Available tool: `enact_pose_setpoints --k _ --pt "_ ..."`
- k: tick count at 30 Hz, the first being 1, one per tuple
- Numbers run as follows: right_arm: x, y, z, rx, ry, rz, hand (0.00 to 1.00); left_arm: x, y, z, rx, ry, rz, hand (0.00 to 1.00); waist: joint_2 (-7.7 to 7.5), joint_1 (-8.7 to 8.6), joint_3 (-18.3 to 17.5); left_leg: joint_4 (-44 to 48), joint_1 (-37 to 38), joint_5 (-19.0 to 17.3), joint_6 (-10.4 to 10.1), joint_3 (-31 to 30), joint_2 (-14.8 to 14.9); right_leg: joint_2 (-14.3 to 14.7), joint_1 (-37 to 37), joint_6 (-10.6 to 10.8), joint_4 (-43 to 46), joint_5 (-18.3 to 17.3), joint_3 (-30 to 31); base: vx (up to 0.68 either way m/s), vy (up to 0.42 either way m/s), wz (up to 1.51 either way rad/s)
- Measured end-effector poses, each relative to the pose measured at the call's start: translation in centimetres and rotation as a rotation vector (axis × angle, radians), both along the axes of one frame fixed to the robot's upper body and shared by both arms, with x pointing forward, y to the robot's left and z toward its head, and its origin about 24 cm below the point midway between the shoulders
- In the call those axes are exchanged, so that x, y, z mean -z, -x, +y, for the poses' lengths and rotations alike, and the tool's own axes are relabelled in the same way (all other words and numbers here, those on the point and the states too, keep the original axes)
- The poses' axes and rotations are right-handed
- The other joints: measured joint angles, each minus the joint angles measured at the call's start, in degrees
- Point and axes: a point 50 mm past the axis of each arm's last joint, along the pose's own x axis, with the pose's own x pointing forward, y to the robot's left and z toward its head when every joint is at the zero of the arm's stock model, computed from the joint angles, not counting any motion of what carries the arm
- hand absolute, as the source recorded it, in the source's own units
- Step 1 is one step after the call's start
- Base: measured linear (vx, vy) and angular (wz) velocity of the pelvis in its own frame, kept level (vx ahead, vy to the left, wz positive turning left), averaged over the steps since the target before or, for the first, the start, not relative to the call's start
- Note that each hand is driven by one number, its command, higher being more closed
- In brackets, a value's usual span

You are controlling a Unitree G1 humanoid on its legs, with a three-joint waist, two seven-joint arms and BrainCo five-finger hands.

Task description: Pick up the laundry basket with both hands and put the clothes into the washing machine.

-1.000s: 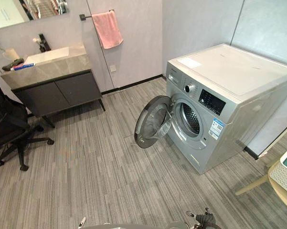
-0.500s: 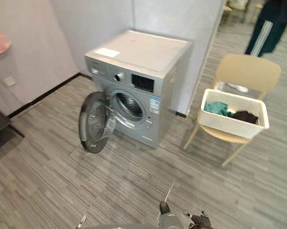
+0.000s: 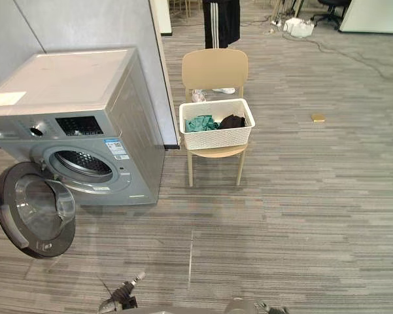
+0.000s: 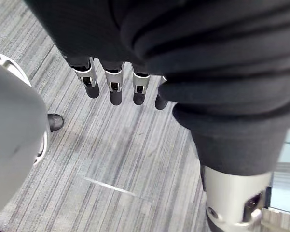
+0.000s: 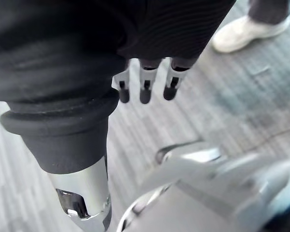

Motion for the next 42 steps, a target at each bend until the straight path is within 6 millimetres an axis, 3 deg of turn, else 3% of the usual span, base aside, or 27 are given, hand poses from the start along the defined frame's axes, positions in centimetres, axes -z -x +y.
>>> enact_pose_setpoints --k 3,5,6,7,8,9,10,11,12,13,14,16,19,22,24,25,26,27,29,31,32,33,34,35,37,40,42 --pt "0.1 0.1 0.4 0.009 -0.010 -0.005 0.00 0.0 0.4 0.9 -0.007 -0.023 0.010 0.00 -0.41 -0.45 0.4 15.9 -5.5 0.5 0.8 -3.0 6.3 2.7 2.7 -1.4 -2.3 -0.2 0.3 0.04 -0.199 -0.18" --pt "0.0 -0.5 0.3 0.028 -0.010 -0.031 0.00 -0.2 0.5 1.7 -0.036 -0.042 -0.004 0.00 -0.75 -0.09 1.1 29.1 -10.7 5.2 7.7 -6.6 10.3 4.0 4.3 -2.5 -1.8 -1.1 2.2 0.02 -0.116 -0.46" --pt "0.0 -0.5 0.3 0.035 -0.010 -0.035 0.00 -0.3 0.6 2.1 -0.063 -0.054 -0.018 0.00 -1.01 0.17 1.5 34.7 -12.9 9.3 9.2 -10.1 10.6 3.4 5.5 -3.0 -1.8 -1.8 3.5 0.05 -0.054 -0.36" --pt "-0.1 -0.7 0.1 0.041 -0.003 -0.047 0.00 -0.3 0.5 2.1 -0.072 -0.056 -0.025 0.00 -0.81 0.18 1.6 37.2 -14.1 8.2 8.4 -11.7 10.1 3.3 5.8 -3.1 -1.6 -2.4 3.9 0.08 -0.019 -0.27" --pt "-0.4 -1.0 -0.3 0.059 0.013 -0.070 0.00 -0.4 0.4 2.0 -0.096 -0.052 -0.031 0.00 -0.38 0.09 1.9 40.7 -16.3 3.2 7.7 -13.8 8.1 3.0 6.3 -3.6 -1.4 -3.3 4.5 0.07 0.055 -0.24" --pt "-0.5 -1.2 -0.5 0.073 0.023 -0.085 0.00 -0.3 0.8 2.0 -0.134 -0.046 -0.021 0.00 -0.36 0.15 2.0 41.6 -19.5 -2.3 5.9 -16.6 3.3 2.2 6.1 -3.2 -1.2 -3.9 5.5 0.14 0.121 -0.33" --pt "-0.5 -1.5 -0.6 0.086 0.024 -0.091 0.00 -0.3 0.9 2.3 -0.172 -0.045 -0.028 0.00 -0.63 0.66 2.4 36.5 -21.2 -5.2 4.7 -19.2 -2.3 1.4 6.1 -3.0 -1.2 -4.0 6.4 0.12 0.111 -0.39" --pt "-0.5 -1.5 -0.5 0.093 0.022 -0.092 0.00 -0.3 1.1 2.5 -0.177 -0.050 -0.023 0.00 -0.53 0.96 2.5 31.7 -21.5 -5.3 4.5 -19.5 -4.3 1.2 6.1 -2.8 -1.2 -4.1 7.0 0.17 0.211 -0.57" --pt "-0.5 -1.9 -0.3 0.085 0.020 -0.104 0.00 -0.2 1.9 2.8 -0.205 -0.055 -0.005 0.00 0.18 1.68 2.9 20.1 -20.8 -4.7 4.8 -18.8 -5.7 1.4 6.2 -1.4 -0.5 -4.9 7.9 0.15 0.232 -0.65" --pt "-0.5 -2.1 0.2 0.068 0.014 -0.109 0.00 0.0 3.0 2.7 -0.248 -0.044 0.026 0.00 -0.34 2.28 3.5 15.5 -19.4 -5.5 7.0 -16.8 -6.3 1.1 6.5 0.1 0.5 -6.1 9.1 0.20 0.253 -0.59" --pt "-0.4 -2.0 0.8 0.057 0.000 -0.106 0.00 0.0 3.8 3.1 -0.272 -0.051 0.041 0.00 -0.43 2.37 2.9 14.0 -18.7 -5.8 6.9 -15.9 -7.5 0.3 6.6 0.0 0.3 -5.9 9.0 0.17 0.128 -0.26" --pt "-0.3 -2.8 1.9 0.025 -0.023 -0.119 0.00 0.0 4.3 3.7 -0.295 -0.066 0.054 0.00 -3.36 2.09 2.5 13.0 -19.2 -6.9 8.2 -15.2 -9.9 -1.6 6.5 0.9 -1.6 -5.0 9.0 0.25 0.116 0.05" --pt "-0.4 -3.8 2.1 0.028 -0.027 -0.143 0.00 0.2 5.0 3.5 -0.319 -0.054 0.080 0.00 -3.69 3.52 2.1 13.2 -18.5 -9.3 9.0 -13.9 -11.9 -3.5 7.4 1.9 -4.2 -2.3 9.4 0.30 0.216 -0.09" --pt "-0.5 -4.2 1.9 0.027 -0.025 -0.154 0.00 0.4 5.8 3.3 -0.301 -0.050 0.116 0.00 -3.36 3.64 1.1 8.5 -13.2 -9.9 9.6 -13.1 -15.4 -6.3 7.6 2.0 0.3 -2.2 11.1 0.25 0.144 -0.12" --pt "-0.6 -4.3 1.5 0.015 -0.024 -0.163 0.00 0.5 6.1 2.8 -0.248 -0.045 0.137 0.00 -2.12 3.44 0.1 4.5 -8.8 -9.2 10.7 -12.4 -16.7 -7.6 0.2 2.4 18.1 -1.7 14.1 0.34 0.165 -0.02" --pt "-0.5 -4.4 1.9 -0.001 -0.035 -0.163 0.00 0.4 5.7 3.1 -0.191 -0.060 0.132 0.00 -2.15 2.59 0.1 3.4 -6.3 -9.1 11.0 -13.0 -17.3 -7.5 -4.5 4.5 30.4 -0.5 15.3 0.32 0.104 0.26" --pt "-0.5 -4.4 2.0 -0.001 -0.038 -0.167 0.00 0.4 5.5 3.1 -0.172 -0.063 0.129 0.00 -2.38 2.01 0.1 3.3 -5.5 -9.2 11.1 -13.3 -17.3 -7.3 -6.4 4.8 35.5 -0.3 15.2 0.30 0.033 0.35" --pt "-0.7 -4.8 2.0 -0.014 -0.033 -0.177 0.00 0.3 4.8 3.4 -0.137 -0.077 0.115 0.00 -2.67 1.85 0.9 3.1 -3.5 -9.2 11.1 -14.3 -17.1 -6.6 -9.7 4.1 43.9 -0.8 13.7 0.27 -0.040 0.28" --pt "-0.8 -5.0 1.5 -0.024 -0.016 -0.183 0.00 0.2 4.1 3.4 -0.093 -0.085 0.102 0.00 -2.45 2.01 1.8 1.2 0.3 -9.2 11.1 -14.7 -16.3 -6.9 -13.3 1.4 48.2 -4.1 9.1 0.27 -0.085 0.19" --pt "-0.9 -4.8 1.2 -0.023 -0.001 -0.188 0.00 0.1 3.9 3.4 -0.073 -0.090 0.099 0.00 -2.51 1.82 2.4 0.3 3.3 -9.1 10.8 -15.3 -14.5 -7.4 -15.5 0.3 40.8 -7.0 5.0 0.25 -0.189 0.15" --pt "-0.8 -4.7 1.2 -0.022 -0.001 -0.185 0.00 0.1 4.0 3.5 -0.077 -0.092 0.100 0.00 -2.73 1.81 2.3 0.3 3.7 -9.0 10.6 -15.7 -14.3 -7.3 -15.5 0.6 35.8 -6.7 4.9 0.21 -0.246 0.22" --pt "-0.7 -4.2 1.4 -0.016 -0.006 -0.173 0.00 0.1 4.2 3.8 -0.083 -0.099 0.099 0.00 -3.78 1.81 1.9 0.3 3.8 -9.0 10.0 -15.9 -14.4 -6.9 -14.8 0.6 26.5 -3.2 5.3 0.21 -0.261 0.29" --pt "-0.4 -2.8 1.3 0.020 -0.016 -0.140 0.00 0.1 4.0 3.8 -0.102 -0.095 0.094 0.00 -4.03 2.01 1.3 -0.1 3.8 -8.9 7.8 -17.5 -13.6 -4.4 -12.0 1.8 17.9 -3.5 7.4 0.27 -0.295 0.20" --pt "-0.5 -2.7 0.8 0.040 -0.008 -0.139 0.00 0.2 4.0 3.1 -0.110 -0.076 0.096 0.00 -1.89 2.16 1.0 -0.3 3.5 -8.4 6.8 -17.6 -12.3 -3.0 -11.2 1.1 16.0 -2.9 7.0 0.26 -0.241 0.05" --pt "-0.4 -1.8 0.2 0.102 -0.015 -0.132 0.00 0.4 4.1 1.9 -0.129 -0.042 0.097 0.00 -0.38 1.64 1.4 -0.7 3.8 -5.7 3.4 -17.7 -10.5 -1.3 -8.6 0.4 12.1 -2.2 5.3 0.23 -0.198 0.09" --pt "-0.1 1.1 0.0 0.189 -0.049 -0.078 0.00 0.4 4.0 1.8 -0.128 -0.043 0.091 0.00 -0.55 1.86 1.3 -1.7 6.8 -2.1 2.8 -18.9 -9.7 -0.4 -1.8 -0.4 6.8 -1.7 2.7 0.16 -0.152 0.27" --pt "-0.1 1.2 -0.2 0.227 -0.056 -0.088 0.00 0.4 4.1 1.9 -0.145 -0.042 0.090 0.00 -0.66 1.87 1.2 -2.1 6.9 -1.6 2.5 -18.9 -9.0 0.9 -0.2 -0.4 3.2 -0.1 2.5 0.06 -0.037 0.00"
